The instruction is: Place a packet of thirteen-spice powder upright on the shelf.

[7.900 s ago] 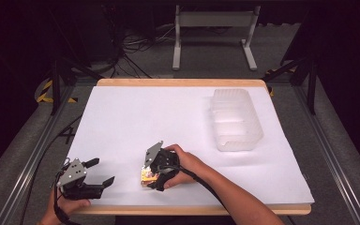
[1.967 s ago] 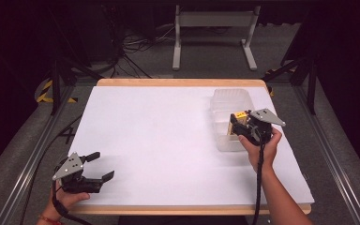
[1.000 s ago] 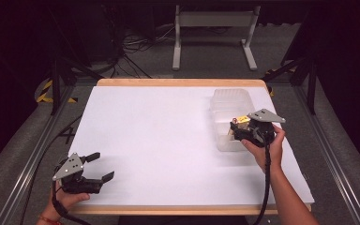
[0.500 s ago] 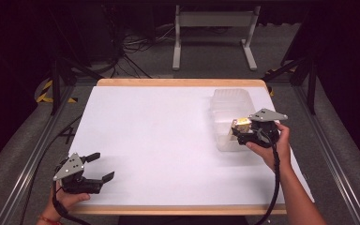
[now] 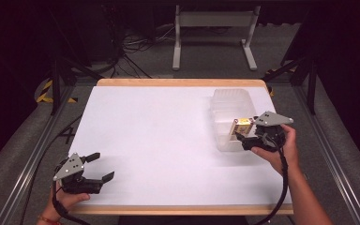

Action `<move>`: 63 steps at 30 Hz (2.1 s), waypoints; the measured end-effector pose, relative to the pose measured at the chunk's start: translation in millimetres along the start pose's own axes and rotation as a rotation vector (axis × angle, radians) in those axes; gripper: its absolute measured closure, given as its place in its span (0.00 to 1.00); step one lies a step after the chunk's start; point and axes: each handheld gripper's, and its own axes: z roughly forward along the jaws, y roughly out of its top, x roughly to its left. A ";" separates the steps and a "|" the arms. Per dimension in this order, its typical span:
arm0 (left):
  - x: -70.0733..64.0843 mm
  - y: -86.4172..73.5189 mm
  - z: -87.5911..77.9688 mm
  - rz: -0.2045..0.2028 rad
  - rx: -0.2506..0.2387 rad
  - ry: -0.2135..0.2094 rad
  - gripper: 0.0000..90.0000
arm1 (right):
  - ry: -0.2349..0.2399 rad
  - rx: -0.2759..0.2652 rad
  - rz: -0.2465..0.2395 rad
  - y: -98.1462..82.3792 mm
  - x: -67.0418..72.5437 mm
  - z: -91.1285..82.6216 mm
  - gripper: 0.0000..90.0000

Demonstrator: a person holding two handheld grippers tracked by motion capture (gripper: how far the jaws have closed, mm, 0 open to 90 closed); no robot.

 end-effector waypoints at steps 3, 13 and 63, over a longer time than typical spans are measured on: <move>0.2 -0.2 -0.5 -0.002 -0.006 0.001 0.12 | 0.003 0.008 -0.014 -1.2 2.2 -4.8 0.17; 0.4 -0.2 -1.3 -0.002 -0.006 0.000 0.12 | 0.025 0.005 -0.052 -10.6 7.1 -17.0 0.17; 5.3 8.6 15.5 0.032 0.006 -0.037 0.12 | -0.057 -0.035 0.047 -131.3 0.7 -47.5 0.11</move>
